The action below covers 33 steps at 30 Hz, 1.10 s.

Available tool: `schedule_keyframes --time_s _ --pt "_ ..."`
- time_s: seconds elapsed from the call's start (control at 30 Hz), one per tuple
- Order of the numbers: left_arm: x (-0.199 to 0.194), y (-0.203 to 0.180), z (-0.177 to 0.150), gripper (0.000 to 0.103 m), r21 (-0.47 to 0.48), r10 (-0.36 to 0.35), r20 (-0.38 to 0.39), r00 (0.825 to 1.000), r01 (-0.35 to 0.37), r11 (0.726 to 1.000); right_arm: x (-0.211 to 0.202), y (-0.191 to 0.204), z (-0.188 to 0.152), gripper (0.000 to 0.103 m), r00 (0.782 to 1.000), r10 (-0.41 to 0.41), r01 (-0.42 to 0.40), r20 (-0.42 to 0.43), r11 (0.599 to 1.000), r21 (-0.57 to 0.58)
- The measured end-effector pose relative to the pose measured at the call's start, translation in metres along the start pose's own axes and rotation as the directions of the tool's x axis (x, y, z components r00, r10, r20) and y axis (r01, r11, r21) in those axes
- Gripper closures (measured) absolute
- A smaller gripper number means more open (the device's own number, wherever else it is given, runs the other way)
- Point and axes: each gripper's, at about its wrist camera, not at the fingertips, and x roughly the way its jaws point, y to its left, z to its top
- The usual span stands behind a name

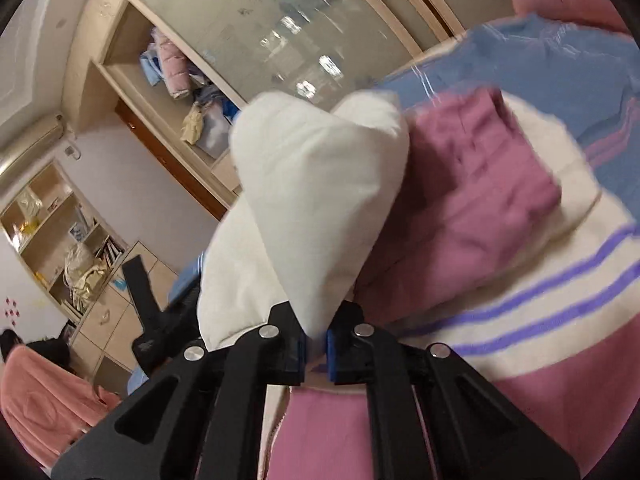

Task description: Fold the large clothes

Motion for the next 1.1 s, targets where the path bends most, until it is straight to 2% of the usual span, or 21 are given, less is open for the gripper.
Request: schedule_keyframes --time_s 0.03,0.13,0.23,0.5,0.67,0.87,1.0,1.1 --pt "0.001 -0.001 0.0 0.002 0.006 0.01 -0.003 1.0 -0.01 1.0 -0.004 0.008 0.003 0.095 1.0 -0.013 0.013 0.006 1.0 -0.027" --pt "0.003 -0.005 0.0 0.002 0.023 0.041 -0.012 0.999 -0.041 0.999 -0.009 0.021 0.003 0.095 1.0 0.023 -0.024 -0.017 0.999 -0.034" --pt "0.004 -0.008 0.0 0.002 0.042 0.068 -0.016 0.998 -0.067 0.997 -0.008 0.029 -0.002 0.095 0.999 -0.017 0.014 -0.033 0.996 -0.087" --pt "0.001 -0.006 -0.002 0.002 0.038 0.069 -0.018 0.997 -0.069 0.997 -0.005 0.039 -0.003 0.095 0.998 -0.054 0.049 -0.028 0.99 -0.135" --pt "0.0 -0.003 -0.002 0.002 0.024 0.051 -0.013 0.999 -0.05 0.998 -0.006 0.046 -0.006 0.095 0.999 -0.031 0.025 -0.031 0.985 -0.173" --pt "-0.001 -0.003 -0.003 0.002 0.023 0.048 -0.012 0.999 -0.048 0.999 0.009 0.038 -0.01 0.095 0.995 -0.055 0.041 -0.084 0.987 -0.158" --pt "-0.002 -0.001 -0.003 0.002 0.017 0.04 -0.009 0.999 -0.04 0.999 0.003 0.031 -0.003 0.095 0.998 -0.005 -0.003 -0.065 0.993 -0.118" --pt "-0.002 -0.001 -0.004 0.002 0.016 0.039 -0.009 0.999 -0.039 0.999 0.001 0.03 -0.001 0.095 0.998 -0.003 -0.005 -0.063 0.992 -0.123"
